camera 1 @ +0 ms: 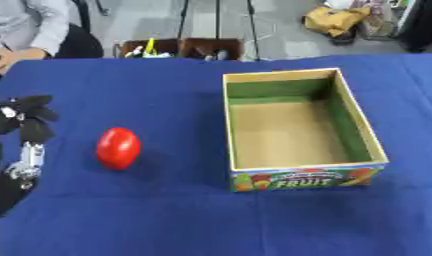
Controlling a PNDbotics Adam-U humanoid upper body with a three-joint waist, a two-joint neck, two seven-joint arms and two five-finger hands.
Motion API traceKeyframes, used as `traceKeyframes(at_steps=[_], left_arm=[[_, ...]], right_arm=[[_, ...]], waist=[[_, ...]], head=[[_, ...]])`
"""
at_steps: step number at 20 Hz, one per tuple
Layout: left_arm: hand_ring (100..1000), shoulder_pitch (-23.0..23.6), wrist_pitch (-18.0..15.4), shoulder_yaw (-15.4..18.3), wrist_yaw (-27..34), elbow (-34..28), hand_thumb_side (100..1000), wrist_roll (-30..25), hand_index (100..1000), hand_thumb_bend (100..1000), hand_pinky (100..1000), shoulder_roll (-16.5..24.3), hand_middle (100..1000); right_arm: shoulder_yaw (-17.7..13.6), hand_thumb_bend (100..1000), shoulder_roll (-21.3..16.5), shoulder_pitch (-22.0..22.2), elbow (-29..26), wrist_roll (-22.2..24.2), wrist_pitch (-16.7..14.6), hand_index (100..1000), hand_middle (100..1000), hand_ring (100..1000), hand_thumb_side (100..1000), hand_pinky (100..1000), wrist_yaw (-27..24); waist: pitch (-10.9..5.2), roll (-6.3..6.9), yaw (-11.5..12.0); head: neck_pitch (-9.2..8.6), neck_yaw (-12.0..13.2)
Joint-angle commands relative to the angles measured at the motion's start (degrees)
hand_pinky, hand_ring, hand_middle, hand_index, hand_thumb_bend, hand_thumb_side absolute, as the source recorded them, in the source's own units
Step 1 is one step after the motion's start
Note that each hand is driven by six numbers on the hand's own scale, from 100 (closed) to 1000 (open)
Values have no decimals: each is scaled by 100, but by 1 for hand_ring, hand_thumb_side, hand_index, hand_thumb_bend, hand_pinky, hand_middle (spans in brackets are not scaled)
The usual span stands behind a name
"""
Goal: Pick up objects on the table and place them in the box.
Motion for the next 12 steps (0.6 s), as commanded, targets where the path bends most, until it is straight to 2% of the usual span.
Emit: traceKeyframes(at_steps=[1,5,6,7,9,10,12], left_arm=[[560,-124,-24,-132,-161,-26,806,-418,911,100,518,675,659],[598,-320,-195,-273,-138,231,871,-683,912,100,538,1240,692],[605,-379,-257,-297,-149,311,903,-710,913,129,541,1363,698],[610,-430,-308,-318,-157,392,924,-725,913,171,543,1458,702],[631,-532,-417,-364,-187,552,1000,-746,923,319,558,1631,722],[640,-584,-481,-392,-198,637,1000,-760,927,386,563,1705,729],[663,-705,-619,-440,-207,854,1000,-788,942,444,578,1843,747]], right_arm=[[11,100,-113,-35,-123,15,-9,405,227,100,746,210,-27],[29,100,-127,-28,-123,30,-13,405,228,100,747,210,-37],[32,100,-131,-27,-123,32,-15,405,228,100,748,210,-39],[35,100,-134,-24,-123,34,-16,405,228,100,748,210,-41],[41,100,-139,-19,-123,40,-16,405,227,100,749,210,-42],[43,100,-142,-16,-123,42,-16,405,228,100,749,210,-42],[50,100,-147,-11,-123,48,-17,405,227,100,749,210,-44]], waist=[[-129,9,-16],[-152,15,-32],[-157,17,-37],[-162,19,-41],[-169,23,-53],[-172,26,-60],[-179,32,-72]], head=[[3,28],[8,37],[6,40],[4,42],[-4,42],[-6,42],[-3,46]])
